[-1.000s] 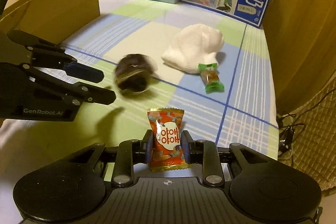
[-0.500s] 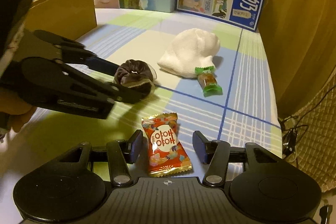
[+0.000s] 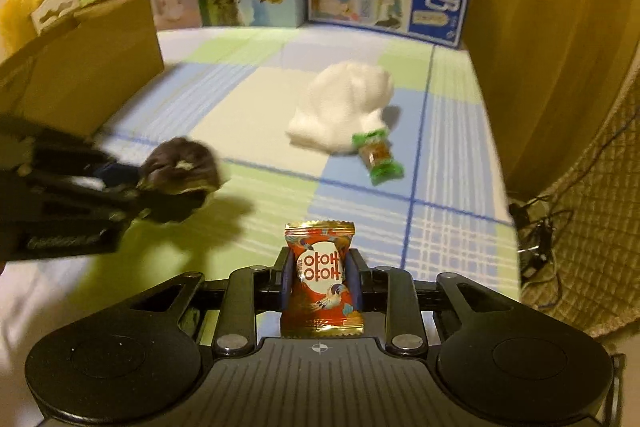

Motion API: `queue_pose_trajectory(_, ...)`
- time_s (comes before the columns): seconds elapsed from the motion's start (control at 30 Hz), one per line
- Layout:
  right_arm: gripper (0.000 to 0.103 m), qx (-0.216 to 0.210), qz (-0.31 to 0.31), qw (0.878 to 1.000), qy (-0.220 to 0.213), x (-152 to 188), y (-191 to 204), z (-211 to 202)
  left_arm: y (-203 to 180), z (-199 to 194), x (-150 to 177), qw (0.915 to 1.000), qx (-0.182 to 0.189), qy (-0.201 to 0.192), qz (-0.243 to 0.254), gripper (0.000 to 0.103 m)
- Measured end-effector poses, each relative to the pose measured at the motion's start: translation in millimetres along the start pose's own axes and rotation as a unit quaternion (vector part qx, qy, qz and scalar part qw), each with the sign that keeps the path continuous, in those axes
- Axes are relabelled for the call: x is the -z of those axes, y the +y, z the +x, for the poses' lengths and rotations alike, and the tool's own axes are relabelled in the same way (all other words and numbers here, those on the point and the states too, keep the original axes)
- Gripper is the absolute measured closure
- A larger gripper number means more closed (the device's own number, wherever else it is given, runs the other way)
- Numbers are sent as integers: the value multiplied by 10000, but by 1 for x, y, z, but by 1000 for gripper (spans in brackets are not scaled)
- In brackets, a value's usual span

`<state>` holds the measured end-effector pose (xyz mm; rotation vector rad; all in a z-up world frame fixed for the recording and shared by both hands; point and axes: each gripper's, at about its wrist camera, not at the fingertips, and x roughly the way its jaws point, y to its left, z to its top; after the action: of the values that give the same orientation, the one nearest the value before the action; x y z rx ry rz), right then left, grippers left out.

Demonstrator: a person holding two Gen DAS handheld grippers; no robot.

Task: Organize objects
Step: 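Grasp the dark brown scrunchie with the left tool while the right tool grasps the red candy packet, then lift and carry the scrunchie and red candy packet over the cardboard box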

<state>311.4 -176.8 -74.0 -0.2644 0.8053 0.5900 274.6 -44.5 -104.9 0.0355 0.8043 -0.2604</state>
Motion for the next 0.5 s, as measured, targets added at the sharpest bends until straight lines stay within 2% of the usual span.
queue_pose_trajectory(0.3,78,46,441,9985,-317,-44,30,-95,3,-99,-3,9991,-162,-267,-275,84)
queue_pose_trajectory(0.5,78,-103,640,9960,-622,-48,74,-155,8,-169,10,9979,-229,-446,-417,84)
